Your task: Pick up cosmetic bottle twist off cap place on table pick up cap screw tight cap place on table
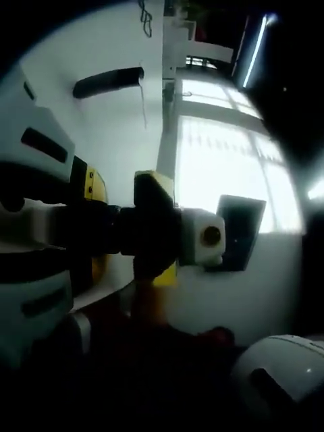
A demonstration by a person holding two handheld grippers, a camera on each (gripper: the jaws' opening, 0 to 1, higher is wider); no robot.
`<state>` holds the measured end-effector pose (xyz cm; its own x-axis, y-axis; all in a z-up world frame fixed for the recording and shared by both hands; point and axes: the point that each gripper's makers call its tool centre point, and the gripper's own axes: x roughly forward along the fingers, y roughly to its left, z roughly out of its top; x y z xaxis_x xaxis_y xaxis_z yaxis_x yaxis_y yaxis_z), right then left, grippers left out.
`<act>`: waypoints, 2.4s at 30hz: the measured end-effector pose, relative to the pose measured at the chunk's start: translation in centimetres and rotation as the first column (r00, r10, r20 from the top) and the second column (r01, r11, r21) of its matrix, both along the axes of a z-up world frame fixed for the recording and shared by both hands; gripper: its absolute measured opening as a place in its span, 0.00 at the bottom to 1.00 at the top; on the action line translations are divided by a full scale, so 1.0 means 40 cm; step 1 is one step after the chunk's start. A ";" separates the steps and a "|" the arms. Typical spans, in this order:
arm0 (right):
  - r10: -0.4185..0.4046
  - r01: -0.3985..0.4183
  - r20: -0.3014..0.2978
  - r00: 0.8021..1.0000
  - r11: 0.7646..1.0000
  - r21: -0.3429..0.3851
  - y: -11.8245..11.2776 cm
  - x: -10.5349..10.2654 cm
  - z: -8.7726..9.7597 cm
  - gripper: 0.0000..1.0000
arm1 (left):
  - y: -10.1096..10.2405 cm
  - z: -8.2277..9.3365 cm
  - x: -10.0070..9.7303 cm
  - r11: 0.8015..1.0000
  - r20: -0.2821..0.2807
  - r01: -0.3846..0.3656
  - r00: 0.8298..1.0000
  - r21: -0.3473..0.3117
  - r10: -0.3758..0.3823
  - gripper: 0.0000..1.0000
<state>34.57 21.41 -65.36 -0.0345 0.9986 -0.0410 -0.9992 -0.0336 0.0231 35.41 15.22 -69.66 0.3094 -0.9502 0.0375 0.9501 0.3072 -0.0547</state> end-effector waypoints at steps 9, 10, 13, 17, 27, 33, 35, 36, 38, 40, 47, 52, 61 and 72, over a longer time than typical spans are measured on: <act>-0.077 0.077 0.015 0.997 0.997 -0.015 0.003 0.010 -0.002 0.17 | 0.003 0.000 0.011 0.999 0.015 -0.032 0.999 0.006 0.032 0.14; -0.085 0.085 0.020 0.996 0.996 -0.017 0.003 0.010 -0.002 0.17 | 0.002 0.000 0.011 0.999 0.017 -0.034 0.999 0.008 0.034 0.14; -0.108 0.108 0.027 0.994 0.994 -0.019 0.003 0.012 -0.002 0.17 | 0.003 0.001 0.013 0.999 0.018 -0.038 0.999 0.008 0.037 0.14; -0.162 0.163 0.026 0.986 0.987 -0.018 0.002 0.020 -0.003 0.17 | 0.005 0.001 0.016 0.999 0.025 -0.051 0.998 0.011 0.051 0.14; -0.345 0.345 0.020 0.938 0.939 0.006 -0.011 0.050 0.005 0.17 | 0.006 0.007 0.031 0.996 0.050 -0.082 0.995 0.030 0.081 0.14; -0.448 0.448 0.020 0.894 0.894 0.029 -0.021 0.087 0.020 0.17 | 0.004 0.022 0.065 0.992 0.052 -0.127 0.991 0.020 0.126 0.14; -0.476 0.475 0.022 0.879 0.879 0.040 -0.024 0.098 0.026 0.17 | 0.004 0.028 0.073 0.990 0.064 -0.140 0.988 0.006 0.140 0.14; -0.486 0.485 0.020 0.874 0.874 0.039 -0.025 0.101 0.026 0.17 | 0.004 0.030 0.077 0.990 0.061 -0.144 0.988 -0.002 0.144 0.14; -0.513 0.512 0.029 0.858 0.858 0.035 -0.023 0.107 0.025 0.17 | 0.008 0.029 0.082 0.988 0.071 -0.154 0.985 -0.011 0.155 0.14; -0.543 0.542 0.045 0.839 0.840 0.027 -0.020 0.109 0.023 0.17 | 0.010 0.027 0.085 0.987 0.074 -0.161 0.984 -0.008 0.161 0.14; -0.650 0.650 0.064 0.757 0.759 0.022 -0.023 0.120 0.023 0.17 | 0.019 0.025 0.093 0.984 0.076 -0.178 0.981 -0.016 0.178 0.14; -0.722 0.723 0.079 0.687 0.691 0.020 -0.033 0.129 0.021 0.17 | 0.021 0.025 0.097 0.981 0.082 -0.192 0.978 -0.013 0.192 0.13; -0.812 0.812 0.040 0.582 0.583 0.013 -0.050 0.147 0.005 0.17 | 0.022 0.009 0.106 0.977 0.071 -0.215 0.974 0.014 0.213 0.13; -0.902 0.902 0.037 0.430 0.431 0.024 -0.065 0.157 0.008 0.17 | 0.027 0.007 0.115 0.968 0.084 -0.252 0.965 0.020 0.249 0.13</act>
<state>40.86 18.82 -65.03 0.8876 0.4603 -0.0179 -0.4606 0.8875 -0.0152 40.00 16.28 -69.38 0.5347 -0.8439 0.0441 0.8436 0.5361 0.0312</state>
